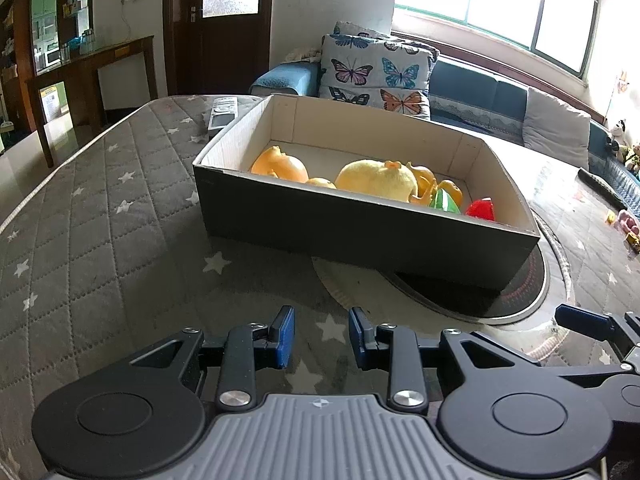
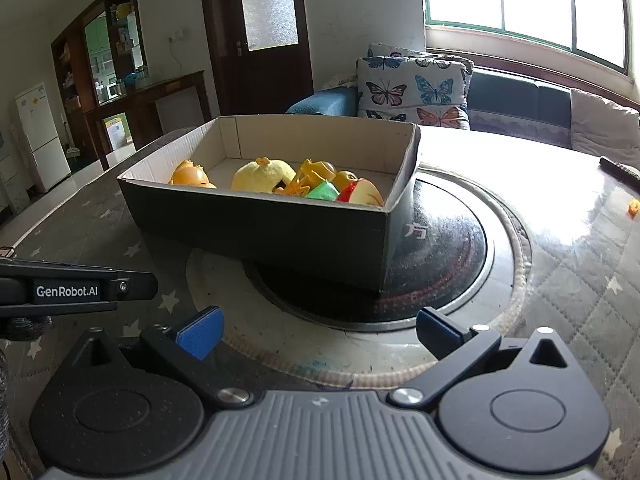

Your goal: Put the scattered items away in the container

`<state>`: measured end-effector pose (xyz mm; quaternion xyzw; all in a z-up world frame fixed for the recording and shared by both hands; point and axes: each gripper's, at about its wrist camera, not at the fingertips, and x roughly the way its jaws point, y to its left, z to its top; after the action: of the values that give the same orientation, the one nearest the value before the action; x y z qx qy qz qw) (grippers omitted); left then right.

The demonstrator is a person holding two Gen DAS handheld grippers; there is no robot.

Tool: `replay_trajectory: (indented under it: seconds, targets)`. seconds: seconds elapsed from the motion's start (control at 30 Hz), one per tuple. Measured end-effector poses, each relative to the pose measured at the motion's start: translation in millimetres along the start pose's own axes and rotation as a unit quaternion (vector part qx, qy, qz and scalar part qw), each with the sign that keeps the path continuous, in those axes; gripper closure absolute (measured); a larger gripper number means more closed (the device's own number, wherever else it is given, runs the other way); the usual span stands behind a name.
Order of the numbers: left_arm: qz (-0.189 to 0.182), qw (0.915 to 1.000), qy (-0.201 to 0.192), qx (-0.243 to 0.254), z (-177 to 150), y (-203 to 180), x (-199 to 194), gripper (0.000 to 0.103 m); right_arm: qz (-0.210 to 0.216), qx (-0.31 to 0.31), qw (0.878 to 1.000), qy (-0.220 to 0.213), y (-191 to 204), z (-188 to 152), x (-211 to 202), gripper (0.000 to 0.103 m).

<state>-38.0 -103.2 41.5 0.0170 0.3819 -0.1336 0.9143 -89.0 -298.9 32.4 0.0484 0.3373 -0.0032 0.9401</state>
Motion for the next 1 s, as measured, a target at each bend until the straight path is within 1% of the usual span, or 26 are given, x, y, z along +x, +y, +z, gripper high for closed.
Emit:
replay_trajectory:
  seconds: [0.33,1.0]
  targets:
    - [0.004,0.9999,-0.006,0.007,9.0,0.3,5.0,0.071,-0.001,-0.002,1.0,0.003,0.7,8.7,6.9,0.0]
    - [0.015,0.9996,-0.004,0.023,20.2,-2.2,21.9,0.071,-0.006,0.0,1.0,0.01,-1.6,17.5,23.7,0.0]
